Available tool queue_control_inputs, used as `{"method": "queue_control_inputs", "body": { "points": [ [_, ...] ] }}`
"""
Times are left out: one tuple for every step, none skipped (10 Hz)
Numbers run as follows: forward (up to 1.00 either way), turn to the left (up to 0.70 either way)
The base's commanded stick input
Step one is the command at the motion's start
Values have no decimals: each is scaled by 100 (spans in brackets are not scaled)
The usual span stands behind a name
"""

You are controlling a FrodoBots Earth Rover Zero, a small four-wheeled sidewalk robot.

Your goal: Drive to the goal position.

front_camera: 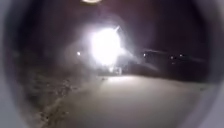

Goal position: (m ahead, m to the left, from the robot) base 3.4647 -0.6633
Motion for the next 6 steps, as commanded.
{"method": "queue_control_inputs", "body": {
  "points": [
    [85,0],
    [85,0],
    [85,0],
    [85,0],
    [85,0],
    [85,0]
  ]
}}
